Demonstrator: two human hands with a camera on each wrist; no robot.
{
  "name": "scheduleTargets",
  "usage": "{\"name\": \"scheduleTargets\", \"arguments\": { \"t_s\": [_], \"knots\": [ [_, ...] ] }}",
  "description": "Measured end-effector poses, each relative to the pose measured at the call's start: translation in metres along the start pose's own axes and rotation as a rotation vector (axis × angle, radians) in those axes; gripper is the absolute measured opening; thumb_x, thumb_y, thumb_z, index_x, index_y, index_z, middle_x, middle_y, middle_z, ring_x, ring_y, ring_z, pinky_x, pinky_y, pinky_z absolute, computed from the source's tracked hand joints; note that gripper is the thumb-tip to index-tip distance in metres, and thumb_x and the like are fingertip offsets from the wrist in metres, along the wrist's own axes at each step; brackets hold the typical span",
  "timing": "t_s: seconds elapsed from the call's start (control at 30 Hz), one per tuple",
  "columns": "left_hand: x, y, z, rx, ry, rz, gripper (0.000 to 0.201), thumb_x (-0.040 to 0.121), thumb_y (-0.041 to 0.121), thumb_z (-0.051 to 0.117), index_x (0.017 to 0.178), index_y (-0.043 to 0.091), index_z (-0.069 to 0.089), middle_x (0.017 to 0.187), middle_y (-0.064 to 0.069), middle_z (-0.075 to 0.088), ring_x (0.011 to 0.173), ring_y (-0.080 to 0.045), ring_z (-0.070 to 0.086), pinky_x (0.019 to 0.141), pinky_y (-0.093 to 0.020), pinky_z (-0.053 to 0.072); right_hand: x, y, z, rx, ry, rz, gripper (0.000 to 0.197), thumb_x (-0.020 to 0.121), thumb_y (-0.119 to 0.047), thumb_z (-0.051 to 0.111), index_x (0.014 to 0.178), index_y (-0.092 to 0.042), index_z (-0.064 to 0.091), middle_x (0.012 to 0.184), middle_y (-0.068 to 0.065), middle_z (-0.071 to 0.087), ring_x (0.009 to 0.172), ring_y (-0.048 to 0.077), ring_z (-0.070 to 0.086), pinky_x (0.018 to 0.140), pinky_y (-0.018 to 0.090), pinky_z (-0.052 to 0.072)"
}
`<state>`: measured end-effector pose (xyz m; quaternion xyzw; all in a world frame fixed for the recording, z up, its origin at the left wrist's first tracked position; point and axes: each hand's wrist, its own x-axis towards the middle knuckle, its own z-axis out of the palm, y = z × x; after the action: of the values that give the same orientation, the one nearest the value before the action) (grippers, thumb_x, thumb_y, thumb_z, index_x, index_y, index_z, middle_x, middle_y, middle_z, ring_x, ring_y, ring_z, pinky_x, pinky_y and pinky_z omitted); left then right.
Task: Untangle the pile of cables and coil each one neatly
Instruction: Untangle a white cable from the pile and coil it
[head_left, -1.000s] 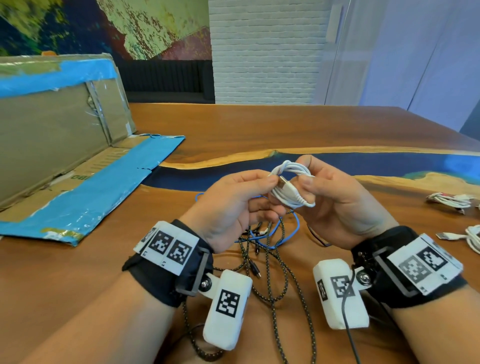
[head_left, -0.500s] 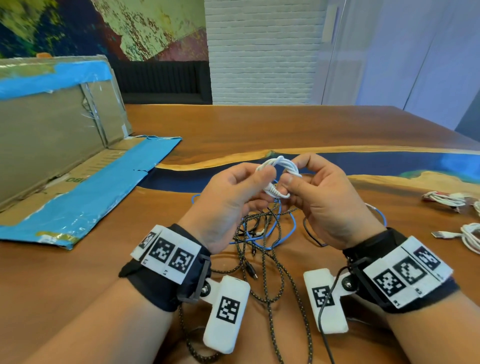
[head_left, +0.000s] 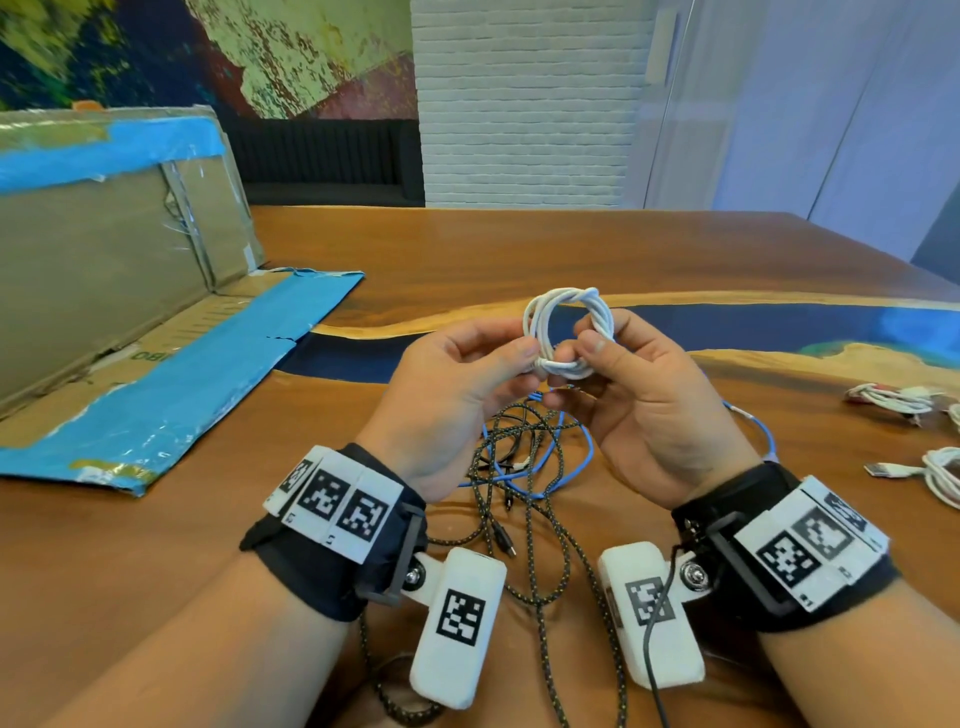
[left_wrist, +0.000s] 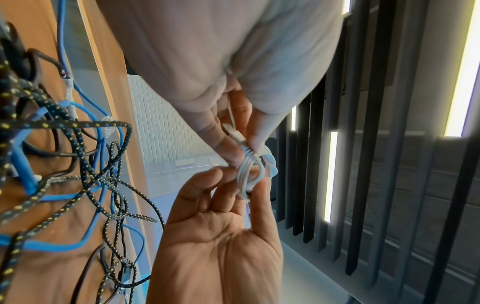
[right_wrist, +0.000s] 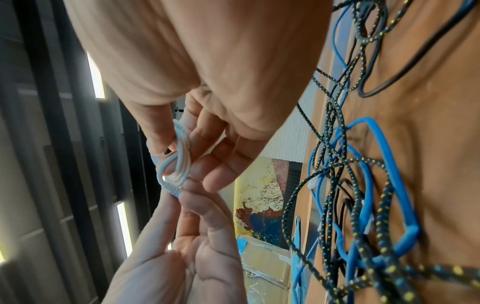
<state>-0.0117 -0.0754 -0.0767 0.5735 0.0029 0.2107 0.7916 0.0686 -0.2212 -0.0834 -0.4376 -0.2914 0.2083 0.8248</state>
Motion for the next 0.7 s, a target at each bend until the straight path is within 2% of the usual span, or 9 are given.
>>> {"name": "scheduleTargets", "arguments": {
  "t_s": [0.1, 0.17, 0.27, 0.4, 0.53, 0.6, 0.7],
  "knots": [
    [0.0000, 0.0000, 0.0006, -0.010, -0.005, 0.012, 0.024, 0.094, -0.001, 0.062, 0.116, -0.008, 0.065, 0.095, -0.017, 0.070, 0.079, -0.018, 0.065, 0.071, -0.023, 0.057, 0.0000, -0.0009, -0.0012, 0.013, 0.011, 0.010, 0.012, 0.084, -0.013, 0.063, 0.096, -0.014, 0.068, 0.090, 0.006, 0.075, 0.075, 0.020, 0.070, 0.064, 0.032, 0.057],
    [-0.0003, -0.0007, 0.0005, -0.013, -0.010, 0.021, 0.018, 0.095, -0.002, 0.061, 0.112, -0.006, 0.065, 0.089, -0.014, 0.069, 0.075, -0.016, 0.064, 0.070, -0.023, 0.056, 0.0002, -0.0009, -0.0016, -0.005, 0.026, 0.007, 0.013, 0.083, -0.013, 0.064, 0.092, -0.016, 0.074, 0.095, 0.007, 0.076, 0.073, 0.020, 0.070, 0.063, 0.031, 0.057],
    [-0.0004, -0.0006, -0.0003, -0.015, -0.005, 0.026, 0.017, 0.093, 0.000, 0.062, 0.110, -0.002, 0.066, 0.087, -0.011, 0.069, 0.074, -0.015, 0.063, 0.068, -0.023, 0.055, 0.0007, -0.0004, -0.0002, -0.050, 0.025, 0.021, 0.021, 0.085, -0.016, 0.064, 0.103, -0.007, 0.069, 0.093, 0.010, 0.075, 0.074, 0.019, 0.071, 0.065, 0.029, 0.059],
    [-0.0002, 0.0020, 0.0000, -0.019, 0.021, 0.035, 0.030, 0.079, 0.010, 0.072, 0.107, 0.004, 0.068, 0.084, -0.008, 0.070, 0.070, -0.014, 0.063, 0.062, -0.021, 0.053, 0.0016, -0.0007, -0.0006, -0.054, 0.050, 0.019, 0.021, 0.082, -0.015, 0.065, 0.101, -0.005, 0.069, 0.088, 0.013, 0.076, 0.074, 0.021, 0.073, 0.065, 0.028, 0.060],
    [0.0024, 0.0020, -0.0032, 0.021, 0.117, 0.007, 0.039, 0.071, 0.015, 0.078, 0.106, 0.003, 0.064, 0.089, -0.014, 0.062, 0.062, -0.014, 0.058, 0.053, -0.020, 0.049, 0.0021, 0.0014, -0.0005, -0.059, 0.095, 0.007, 0.024, 0.081, -0.015, 0.066, 0.101, -0.004, 0.069, 0.088, 0.014, 0.077, 0.076, 0.022, 0.075, 0.068, 0.029, 0.062],
    [0.0039, 0.0013, -0.0055, 0.020, 0.138, -0.003, 0.035, 0.073, 0.013, 0.077, 0.104, 0.002, 0.064, 0.086, -0.012, 0.063, 0.060, -0.013, 0.058, 0.053, -0.020, 0.050, 0.0016, 0.0029, 0.0005, -0.065, 0.095, 0.010, 0.021, 0.081, -0.015, 0.066, 0.099, -0.004, 0.069, 0.088, 0.014, 0.076, 0.076, 0.023, 0.075, 0.069, 0.031, 0.062],
    [0.0050, 0.0000, -0.0069, 0.023, 0.118, -0.008, 0.017, 0.084, 0.004, 0.072, 0.100, 0.002, 0.067, 0.084, -0.010, 0.066, 0.064, -0.013, 0.060, 0.059, -0.020, 0.053, 0.0009, 0.0023, 0.0010, -0.078, 0.080, 0.025, 0.019, 0.082, -0.016, 0.066, 0.097, -0.005, 0.070, 0.088, 0.014, 0.075, 0.077, 0.024, 0.074, 0.069, 0.031, 0.062]
  ]
}}
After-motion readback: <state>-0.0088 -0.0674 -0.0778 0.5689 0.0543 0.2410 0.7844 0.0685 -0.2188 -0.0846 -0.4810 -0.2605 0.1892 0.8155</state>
